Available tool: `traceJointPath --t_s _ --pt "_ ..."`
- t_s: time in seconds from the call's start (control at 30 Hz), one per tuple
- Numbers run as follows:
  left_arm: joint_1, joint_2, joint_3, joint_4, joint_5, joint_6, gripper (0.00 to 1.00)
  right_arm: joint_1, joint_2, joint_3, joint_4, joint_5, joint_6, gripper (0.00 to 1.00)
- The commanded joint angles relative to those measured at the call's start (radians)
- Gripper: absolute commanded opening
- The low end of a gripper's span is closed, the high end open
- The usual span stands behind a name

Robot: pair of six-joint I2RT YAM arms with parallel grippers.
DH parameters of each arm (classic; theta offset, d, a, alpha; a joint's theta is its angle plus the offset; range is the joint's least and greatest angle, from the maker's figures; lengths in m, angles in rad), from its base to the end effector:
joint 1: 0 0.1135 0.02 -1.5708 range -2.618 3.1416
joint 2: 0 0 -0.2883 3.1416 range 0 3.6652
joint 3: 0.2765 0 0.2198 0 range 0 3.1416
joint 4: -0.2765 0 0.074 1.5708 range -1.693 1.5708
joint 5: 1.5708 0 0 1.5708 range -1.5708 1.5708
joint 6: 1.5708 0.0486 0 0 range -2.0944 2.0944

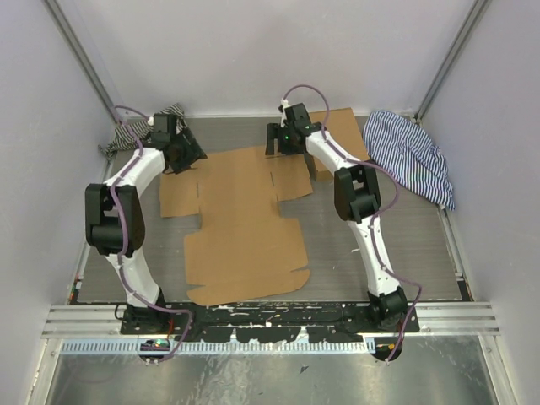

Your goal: Fold the paper box

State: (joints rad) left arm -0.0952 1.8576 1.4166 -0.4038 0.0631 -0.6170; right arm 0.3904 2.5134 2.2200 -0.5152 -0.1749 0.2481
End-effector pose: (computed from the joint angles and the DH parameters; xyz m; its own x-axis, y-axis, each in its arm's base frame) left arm 0.3976 -0.0410 0.2624 -0.6862 -0.5145 -0.5142 -0.3194 0.8482 -0.4226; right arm 0.5120 0.2199 0.1911 -0.7677 -0.0544 -0.6385 -0.3067 0.9060 0.2916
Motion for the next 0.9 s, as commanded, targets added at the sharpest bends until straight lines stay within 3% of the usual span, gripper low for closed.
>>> traceJointPath --t_s 0.0,0.53,0.87 --pt "-0.011 0.052 0.043 0.104 0.113 -0.015 0.71 -0.005 0.02 0.101 0.083 -0.002 -0.048 0.82" --pt "-0.078 0.249 0.105 0.01 0.14 0.009 0.68 -0.008 0.082 0.113 0.098 0.005 -0.038 0.85" --pt "-0.087 0.272 0.099 -0.02 0.133 0.016 0.67 -0.007 0.063 0.056 0.144 -0.122 0.022 0.83"
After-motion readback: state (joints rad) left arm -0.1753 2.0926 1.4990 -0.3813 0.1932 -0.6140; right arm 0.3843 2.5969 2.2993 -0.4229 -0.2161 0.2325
